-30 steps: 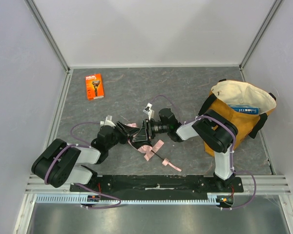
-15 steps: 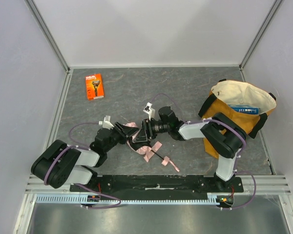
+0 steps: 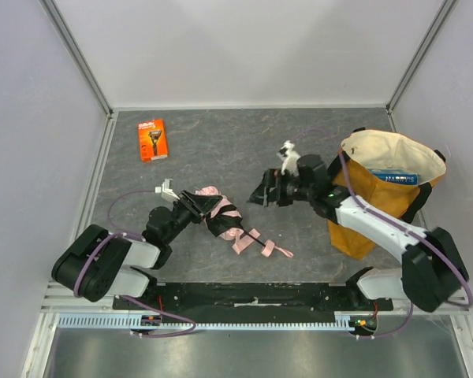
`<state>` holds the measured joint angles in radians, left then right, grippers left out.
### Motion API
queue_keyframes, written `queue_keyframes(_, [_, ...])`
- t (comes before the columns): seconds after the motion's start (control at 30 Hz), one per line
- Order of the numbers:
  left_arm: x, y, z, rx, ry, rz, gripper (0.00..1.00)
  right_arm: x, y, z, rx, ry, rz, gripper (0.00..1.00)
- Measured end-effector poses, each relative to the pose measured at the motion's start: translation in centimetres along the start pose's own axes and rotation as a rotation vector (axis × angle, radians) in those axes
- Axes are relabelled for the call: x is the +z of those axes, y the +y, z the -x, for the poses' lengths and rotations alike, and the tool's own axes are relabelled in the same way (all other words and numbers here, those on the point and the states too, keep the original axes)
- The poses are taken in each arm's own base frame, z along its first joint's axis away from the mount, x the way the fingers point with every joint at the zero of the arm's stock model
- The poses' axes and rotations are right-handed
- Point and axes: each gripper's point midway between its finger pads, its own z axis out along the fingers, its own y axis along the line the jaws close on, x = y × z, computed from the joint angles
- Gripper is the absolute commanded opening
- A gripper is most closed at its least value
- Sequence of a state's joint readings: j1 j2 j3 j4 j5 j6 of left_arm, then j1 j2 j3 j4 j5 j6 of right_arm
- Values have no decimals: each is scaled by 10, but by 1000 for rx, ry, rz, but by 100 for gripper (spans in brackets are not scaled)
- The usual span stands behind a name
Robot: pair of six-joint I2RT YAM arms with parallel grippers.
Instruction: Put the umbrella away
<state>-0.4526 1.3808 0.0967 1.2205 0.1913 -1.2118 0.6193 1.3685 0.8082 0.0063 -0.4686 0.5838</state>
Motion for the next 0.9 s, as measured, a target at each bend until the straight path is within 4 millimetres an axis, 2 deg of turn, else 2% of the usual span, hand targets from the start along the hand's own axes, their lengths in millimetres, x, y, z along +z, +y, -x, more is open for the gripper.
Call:
queue_keyframes(0.13, [-1, -13, 4, 11, 7, -50, 2, -42, -25, 38, 41, -137, -100, 98])
queue_keyframes(0.2, [0, -20, 7, 16, 7, -73, 2, -53, -37, 40, 24, -138, -140, 97])
queue_keyframes(0.27, [0, -32, 10, 24, 3, -109, 2, -58, -38, 31, -17, -100, -140, 94])
queue_keyframes(0.33, [0, -50, 17, 39, -16, -163, 2, -61, -25, 17, -78, -53, -117, 90])
queue_keyframes(0.37, [0, -61, 22, 48, -29, -194, 2, -62, -11, 11, -120, -30, -93, 86])
queue_keyframes(0.4, [0, -73, 27, 60, -42, -226, 2, -62, 6, 6, -164, -12, -66, 84])
queue_keyframes(0.43, [0, -87, 32, 73, -58, -265, 2, -60, 35, -1, -229, 8, -15, 80])
queue_keyframes(0.47, [0, -93, 35, 78, -67, -282, 2, -60, 50, -3, -263, 13, 16, 79])
queue_keyframes(0.53, [0, -111, 45, 89, -101, -327, 2, -59, 90, -11, -333, 18, 101, 80])
queue_keyframes(0.6, [1, -123, 55, 91, -136, -352, 2, -61, 114, -17, -371, -1, 145, 84])
queue_keyframes(0.73, [1, -135, 69, 55, -184, -352, 2, -56, 116, -14, -382, -67, 93, 89])
queue_keyframes(0.9, [0, -128, 78, -16, -221, -277, 2, -39, 104, -12, -381, -131, 15, 88])
